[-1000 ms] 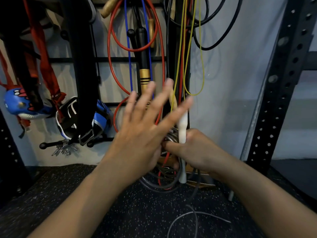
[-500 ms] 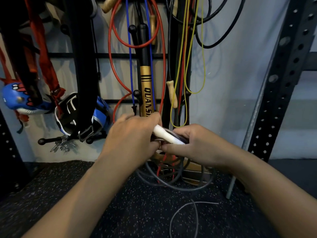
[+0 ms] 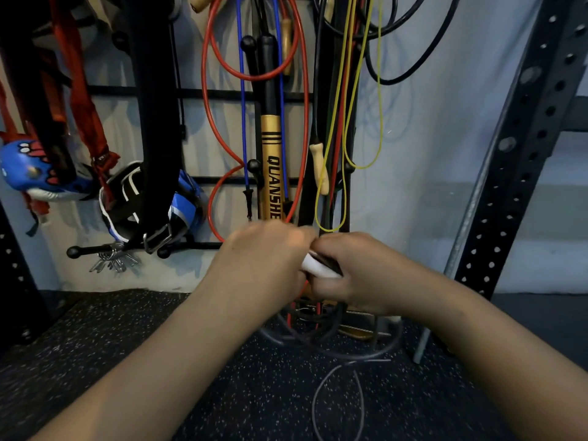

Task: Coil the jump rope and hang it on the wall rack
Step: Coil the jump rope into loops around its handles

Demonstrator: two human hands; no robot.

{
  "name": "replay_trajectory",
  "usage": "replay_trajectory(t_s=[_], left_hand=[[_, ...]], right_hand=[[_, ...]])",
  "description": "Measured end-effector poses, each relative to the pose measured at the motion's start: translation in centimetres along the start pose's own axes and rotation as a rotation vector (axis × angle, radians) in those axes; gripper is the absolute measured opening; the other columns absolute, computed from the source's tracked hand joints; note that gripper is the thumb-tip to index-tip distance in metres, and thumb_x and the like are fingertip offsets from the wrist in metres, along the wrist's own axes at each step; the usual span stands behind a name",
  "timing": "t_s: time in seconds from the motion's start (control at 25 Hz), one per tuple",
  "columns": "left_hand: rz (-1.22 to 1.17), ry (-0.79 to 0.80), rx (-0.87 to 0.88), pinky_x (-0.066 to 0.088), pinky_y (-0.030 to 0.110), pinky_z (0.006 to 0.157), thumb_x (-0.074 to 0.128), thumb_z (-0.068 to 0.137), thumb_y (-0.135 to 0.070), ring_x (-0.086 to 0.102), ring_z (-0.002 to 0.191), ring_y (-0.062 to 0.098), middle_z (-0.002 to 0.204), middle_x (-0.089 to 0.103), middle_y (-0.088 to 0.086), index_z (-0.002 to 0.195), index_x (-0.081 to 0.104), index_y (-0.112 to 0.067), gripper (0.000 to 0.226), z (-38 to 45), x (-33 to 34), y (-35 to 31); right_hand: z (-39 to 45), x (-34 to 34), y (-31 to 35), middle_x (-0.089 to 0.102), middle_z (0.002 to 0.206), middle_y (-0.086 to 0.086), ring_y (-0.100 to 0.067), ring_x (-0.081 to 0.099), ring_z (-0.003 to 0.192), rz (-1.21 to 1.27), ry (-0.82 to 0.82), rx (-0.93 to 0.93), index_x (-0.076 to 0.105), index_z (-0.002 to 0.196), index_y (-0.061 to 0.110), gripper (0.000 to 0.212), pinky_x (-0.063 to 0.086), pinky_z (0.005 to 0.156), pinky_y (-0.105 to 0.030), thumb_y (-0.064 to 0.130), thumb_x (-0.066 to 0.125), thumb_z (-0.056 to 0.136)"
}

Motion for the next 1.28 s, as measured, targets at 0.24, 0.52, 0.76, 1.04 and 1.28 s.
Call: replay_trajectory(t_s=[0.24,0.52,0.76,1.04,1.28], left_hand=[[-0.233,0.144,-0.013,0.042,0.026,0.064,0.060,0.094,-0.022,0.053,0.076,0.007,0.082,0.049,-0.014,0.090,0.050,-0.033,0.016,-0.8,2.0,1.6],[-0.256,-0.127,-0.369,0.031,0.019,0.051,0.060,0.096,-0.019,0.044,0.063,0.002,0.075,0.049,-0.010,0.095,0.052,-0.027,0.011,-1.3,0.3,6.0],[-0.545,-0.276,-0.583,0.036,0.030,0.046,0.059,0.097,-0.017,0.058,0.061,0.018,0.075,0.063,0.002,0.098,0.064,-0.019,0.006,-2.0,2.0,4.9],[-0.974,-0.139,-0.662,0.042,0.024,0.050,0.069,0.094,-0.031,0.063,0.065,0.019,0.083,0.073,0.005,0.105,0.064,-0.028,0.012,-2.3,4.0,3.7],[-1.310,0.111,-0.601,0.065,0.040,0.072,0.087,0.077,-0.018,0.077,0.086,0.026,0.101,0.078,0.012,0.111,0.069,-0.025,0.039,-2.3,4.2,4.5]], right_hand=[[-1.6,-2.1,-0.7,0.068,0.079,0.004,-0.011,0.064,0.070,0.041,0.069,0.137,0.073,0.090,0.028,0.036,0.048,0.063,-0.030,0.064,0.069,0.083],[-4.1,-2.9,-6.5,0.048,0.065,-0.005,-0.020,0.044,0.054,0.947,-0.034,0.398,0.069,0.094,0.003,0.097,0.054,0.064,-0.038,0.093,0.049,0.067],[-2.1,3.5,-3.1,0.074,0.103,-0.011,-0.025,0.068,0.084,1.037,-0.199,0.410,0.072,0.109,0.042,0.088,0.055,0.081,-0.036,0.102,0.052,0.049],[-1.4,2.2,-1.9,0.077,0.067,0.002,-0.015,0.072,0.069,1.052,-0.508,0.432,0.074,0.068,0.019,0.046,0.058,0.075,-0.032,0.056,0.063,0.092],[-1.2,1.6,-2.0,0.045,0.051,0.007,-0.007,0.041,0.046,1.153,-0.404,0.334,0.062,0.084,0.012,0.040,0.044,0.057,-0.017,0.050,0.059,0.093]])
Point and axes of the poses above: each hand's wrist, its own z-axis towards the middle knuckle, its own x-axis out of the palm, y = z × x, the point moved 5 cm from there along z, towards the middle knuckle
